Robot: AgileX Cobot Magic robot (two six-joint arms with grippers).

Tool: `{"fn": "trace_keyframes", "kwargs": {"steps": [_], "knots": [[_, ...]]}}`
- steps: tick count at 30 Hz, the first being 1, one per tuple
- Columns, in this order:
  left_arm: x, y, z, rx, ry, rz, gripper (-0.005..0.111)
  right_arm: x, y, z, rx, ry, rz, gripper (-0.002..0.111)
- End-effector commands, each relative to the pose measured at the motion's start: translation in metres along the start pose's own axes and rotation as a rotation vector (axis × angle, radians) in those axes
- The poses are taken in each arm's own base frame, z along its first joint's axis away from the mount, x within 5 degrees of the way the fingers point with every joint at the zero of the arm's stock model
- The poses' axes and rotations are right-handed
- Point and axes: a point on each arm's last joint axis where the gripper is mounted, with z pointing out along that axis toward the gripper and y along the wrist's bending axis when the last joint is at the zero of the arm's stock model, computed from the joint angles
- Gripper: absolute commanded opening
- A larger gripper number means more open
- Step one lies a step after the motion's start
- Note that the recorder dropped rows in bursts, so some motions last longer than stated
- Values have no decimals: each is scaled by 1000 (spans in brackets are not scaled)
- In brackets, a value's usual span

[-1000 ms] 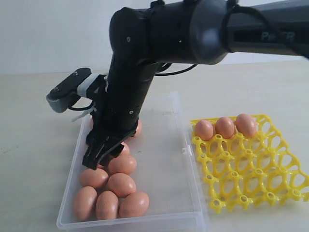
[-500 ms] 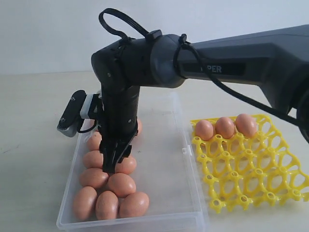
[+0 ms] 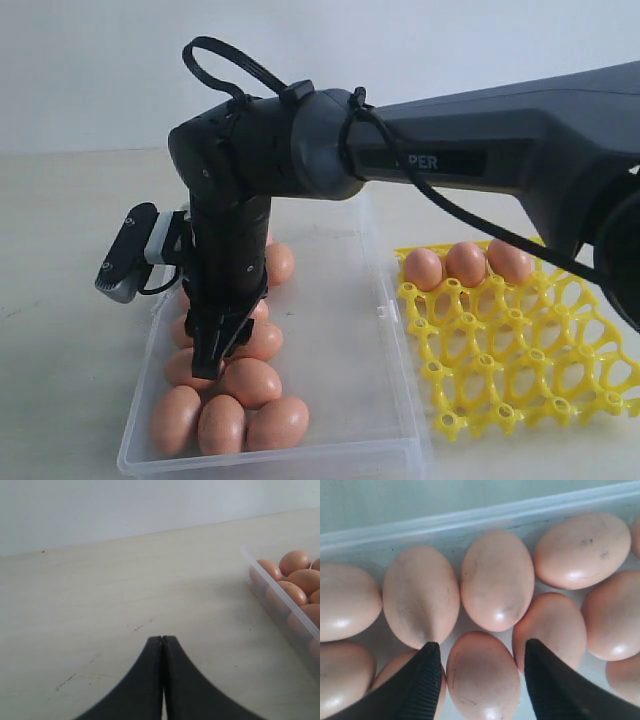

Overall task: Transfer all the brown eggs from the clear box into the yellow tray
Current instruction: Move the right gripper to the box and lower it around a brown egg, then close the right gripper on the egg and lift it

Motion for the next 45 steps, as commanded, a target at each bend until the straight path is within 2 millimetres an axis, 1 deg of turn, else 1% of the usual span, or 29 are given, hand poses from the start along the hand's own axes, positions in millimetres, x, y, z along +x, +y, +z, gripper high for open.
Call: {"fn": "trace_keyframes", "kwargs": {"steps": [1, 3, 11, 15, 16, 18, 21, 22, 23, 24, 28, 33, 36, 40, 43, 45], "knots": [[-3, 0, 0, 4, -17, -5, 0, -1, 0, 14, -10, 14, -11, 55], [-3, 0, 0, 4, -17, -5, 0, 0, 1, 20, -18, 28, -11, 57], [-3, 0, 0, 4, -17, -5, 0, 3, 3, 34, -36, 55, -7, 57], [-3, 0, 0, 4, -17, -5, 0, 3, 3, 37, -41, 62, -3, 54], [-3, 0, 0, 4, -17, -5, 0, 4, 3, 37, -43, 66, -3, 52], [-3, 0, 0, 4, -17, -5, 0, 4, 4, 37, -48, 74, -3, 42], [-3, 0, 0, 4, -17, -5, 0, 6, 4, 37, -48, 89, -9, 17], [-3, 0, 0, 4, -17, -5, 0, 6, 4, 36, -49, 91, -9, 6], [-3, 0, 0, 4, -17, -5, 0, 6, 4, 34, -49, 91, -9, 0], [-3, 0, 0, 4, -17, -5, 0, 5, 4, 32, -46, 86, -9, 0], [-3, 0, 0, 4, -17, -5, 0, 1, 0, 8, -4, 28, -18, 0], [-3, 0, 0, 4, -17, -5, 0, -3, -4, -30, 67, -56, -18, 0], [-3, 0, 0, 4, -17, -5, 0, -2, -5, -52, 105, -128, 23, 0], [-3, 0, 0, 4, -17, -5, 0, 9, -9, -81, 161, -267, 117, 0], [-3, 0, 0, 4, -17, -5, 0, 28, -16, -99, 208, -360, 217, 0], [-3, 0, 0, 4, -17, -5, 0, 46, -21, -109, 248, -421, 307, 0]]}}
